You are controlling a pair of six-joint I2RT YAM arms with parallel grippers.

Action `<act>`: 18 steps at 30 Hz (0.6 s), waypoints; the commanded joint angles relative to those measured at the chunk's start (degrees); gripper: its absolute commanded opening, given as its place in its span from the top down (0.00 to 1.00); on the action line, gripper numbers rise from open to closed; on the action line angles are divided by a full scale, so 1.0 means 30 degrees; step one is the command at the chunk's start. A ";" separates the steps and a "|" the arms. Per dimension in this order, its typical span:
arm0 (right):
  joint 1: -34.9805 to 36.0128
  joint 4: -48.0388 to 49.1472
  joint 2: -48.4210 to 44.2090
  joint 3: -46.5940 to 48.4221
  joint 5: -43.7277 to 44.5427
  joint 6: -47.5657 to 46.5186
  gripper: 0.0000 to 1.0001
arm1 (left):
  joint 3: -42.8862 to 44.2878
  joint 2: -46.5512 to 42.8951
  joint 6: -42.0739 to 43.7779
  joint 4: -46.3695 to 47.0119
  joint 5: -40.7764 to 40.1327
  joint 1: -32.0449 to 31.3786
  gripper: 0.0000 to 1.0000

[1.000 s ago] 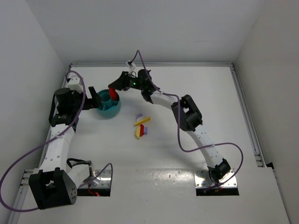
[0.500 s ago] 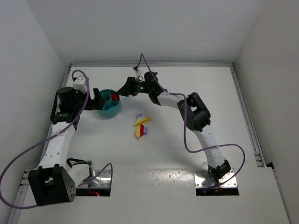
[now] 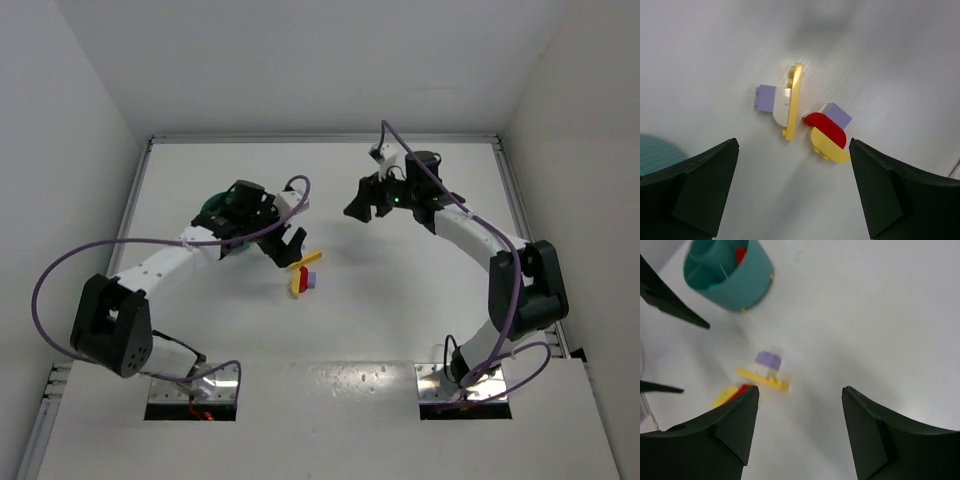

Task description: Sort the legos into containers by color

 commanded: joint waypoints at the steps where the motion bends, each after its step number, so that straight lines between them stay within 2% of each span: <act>1: -0.0652 -0.2038 -0.1386 -0.1801 -0.0121 -0.2764 0.33 | 0.2346 0.1349 0.4701 -0.1629 0.1244 -0.0158 0.02; 2: -0.0828 -0.2272 -0.1592 -0.1977 -0.0123 -0.3027 0.32 | 0.2819 0.1704 0.6251 -0.2968 0.2209 0.0193 0.02; 3: -0.1120 -0.2448 -0.1768 -0.2153 -0.0355 -0.3030 0.32 | 0.3345 0.2056 1.0588 -0.3910 0.3147 0.1095 0.05; 4: -0.1123 -0.2711 -0.1973 -0.2155 -0.0648 -0.3233 0.32 | 0.4221 0.2407 1.2690 -0.4615 0.4317 0.1568 0.05; 5: -0.1326 -0.2714 -0.1975 -0.2155 -0.0650 -0.3235 0.32 | 0.4578 0.3049 1.4336 -0.4913 0.4734 0.2066 0.05; 6: -0.1328 -0.2714 -0.1975 -0.2155 -0.0825 -0.3235 0.32 | 0.4929 0.3490 1.7658 -0.5525 0.5203 0.2593 0.05; 8: -0.1678 -0.2714 -0.1975 -0.2155 -0.0826 -0.3235 0.32 | 0.6888 0.4748 2.1831 -0.7308 0.5881 0.3534 0.05; 9: -0.1680 -0.2714 -0.1975 -0.2155 -0.0826 -0.3235 0.32 | 0.7766 0.6292 2.5332 -0.9464 0.5881 0.3536 0.05; 11: -0.2029 -0.2714 -0.1975 -0.2155 -0.0826 -0.3235 0.32 | 1.0743 0.7998 2.8690 -1.2050 0.6113 0.3800 0.06; 12: -0.2031 -0.2714 -0.1801 -0.1981 -0.0623 -0.3235 0.32 | 1.1662 0.8819 3.0825 -1.5225 0.6115 0.3800 0.08; 13: -0.2234 -0.2714 -0.1799 -0.1979 -0.0447 -0.3003 0.32 | 1.2396 1.0161 3.4878 -1.6301 0.6115 0.3974 0.08; 15: -0.2732 -0.2540 -0.1567 -0.1979 -0.0240 -0.2620 0.32 | 1.3136 1.0817 3.5766 -1.6373 0.6758 0.3976 0.06; 16: -0.2937 -0.2538 -0.1565 -0.1979 -0.0240 -0.2359 0.32 | 1.3136 1.0993 3.7247 -1.6168 0.6760 0.3685 0.06; 18: -0.3291 -0.2538 -0.1360 -0.1979 -0.0240 -0.2182 0.32 | 1.2380 1.0995 3.8314 -1.5204 0.7021 0.3304 0.06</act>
